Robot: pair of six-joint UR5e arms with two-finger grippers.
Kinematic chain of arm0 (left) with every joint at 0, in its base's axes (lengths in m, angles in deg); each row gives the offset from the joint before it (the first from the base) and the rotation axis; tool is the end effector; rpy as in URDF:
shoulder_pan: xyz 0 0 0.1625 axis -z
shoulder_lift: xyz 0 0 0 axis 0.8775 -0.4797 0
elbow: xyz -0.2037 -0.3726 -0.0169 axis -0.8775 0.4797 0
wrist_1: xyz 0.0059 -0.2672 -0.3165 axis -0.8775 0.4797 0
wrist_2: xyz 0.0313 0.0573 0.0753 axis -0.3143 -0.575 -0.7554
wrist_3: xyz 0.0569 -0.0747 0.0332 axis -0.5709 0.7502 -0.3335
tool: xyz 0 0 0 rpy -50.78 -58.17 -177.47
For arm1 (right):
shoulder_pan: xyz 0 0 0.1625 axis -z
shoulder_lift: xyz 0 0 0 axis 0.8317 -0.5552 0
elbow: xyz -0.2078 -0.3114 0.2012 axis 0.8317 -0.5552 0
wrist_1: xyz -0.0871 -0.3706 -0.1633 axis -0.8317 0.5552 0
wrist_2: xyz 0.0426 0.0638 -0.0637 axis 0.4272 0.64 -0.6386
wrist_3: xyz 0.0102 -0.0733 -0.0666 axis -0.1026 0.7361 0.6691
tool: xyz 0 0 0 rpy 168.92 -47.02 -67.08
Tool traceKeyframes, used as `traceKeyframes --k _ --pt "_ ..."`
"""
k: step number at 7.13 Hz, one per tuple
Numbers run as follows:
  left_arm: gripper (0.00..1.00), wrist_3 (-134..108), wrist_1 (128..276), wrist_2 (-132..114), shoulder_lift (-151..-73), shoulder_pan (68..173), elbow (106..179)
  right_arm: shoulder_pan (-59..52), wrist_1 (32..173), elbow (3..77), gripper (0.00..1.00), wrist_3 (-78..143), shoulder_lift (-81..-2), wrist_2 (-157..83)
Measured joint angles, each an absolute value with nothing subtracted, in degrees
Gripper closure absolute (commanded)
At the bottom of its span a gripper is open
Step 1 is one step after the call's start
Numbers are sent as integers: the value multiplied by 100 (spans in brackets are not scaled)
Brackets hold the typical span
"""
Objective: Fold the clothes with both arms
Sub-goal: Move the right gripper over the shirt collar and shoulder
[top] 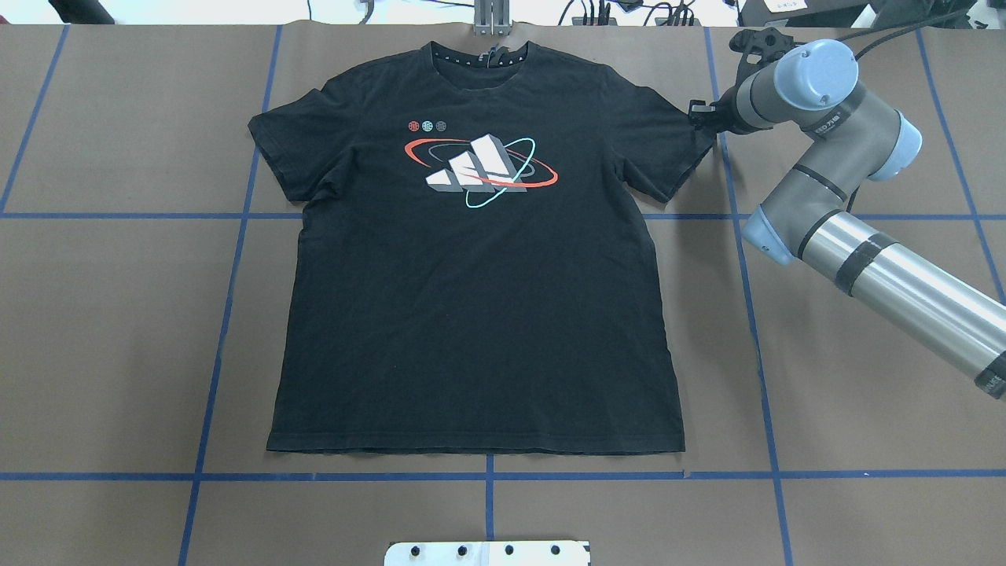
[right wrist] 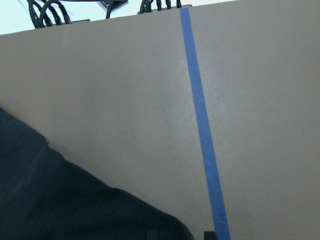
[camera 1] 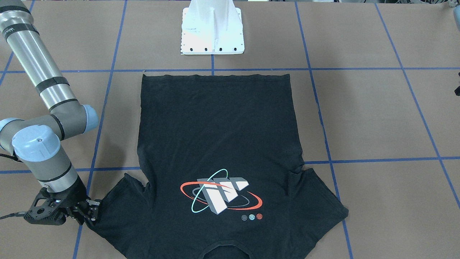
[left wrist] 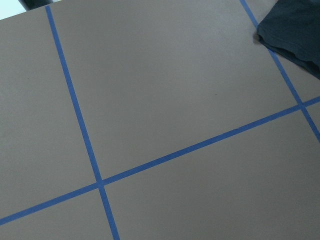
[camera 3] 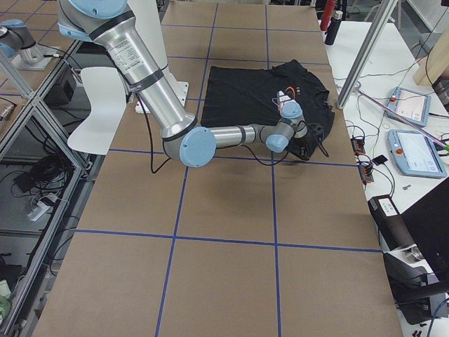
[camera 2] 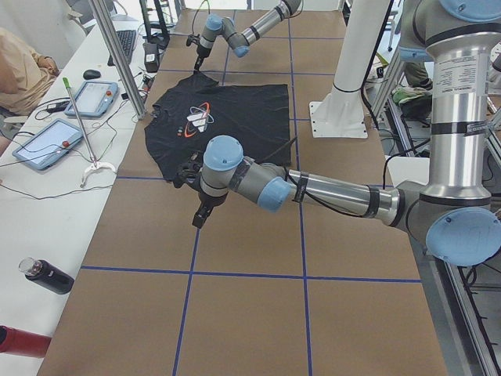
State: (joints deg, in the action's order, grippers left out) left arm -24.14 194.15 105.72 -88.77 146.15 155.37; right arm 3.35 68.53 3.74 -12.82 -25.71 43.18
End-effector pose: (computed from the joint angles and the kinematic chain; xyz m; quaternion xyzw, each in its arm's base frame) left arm -0.0176 -0.4840 0.5277 0.2027 0.3969 0.1129 0.8881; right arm -0.3825 -0.6887 0.4745 0.1901 -0.3875 0.1450 0.8903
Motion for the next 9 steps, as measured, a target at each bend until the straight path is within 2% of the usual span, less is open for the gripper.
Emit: traceKeyframes --k 2,5,6,9 --pt "0 -2414 19413 10577 -8877 14615 15540 323 6854 426 100 -1270 -2587 4316" --pt "0 -2414 19414 10602 -8884 14615 15565 410 7630 1231 100 -1457 -2310 4326" --pt "0 -2414 19417 10606 -8888 14615 15571 560 7920 1208 100 -1747 -1920 4324" --pt "0 -2414 19416 10600 -8928 14609 15576 923 8135 477 100 -2271 -920 4202"
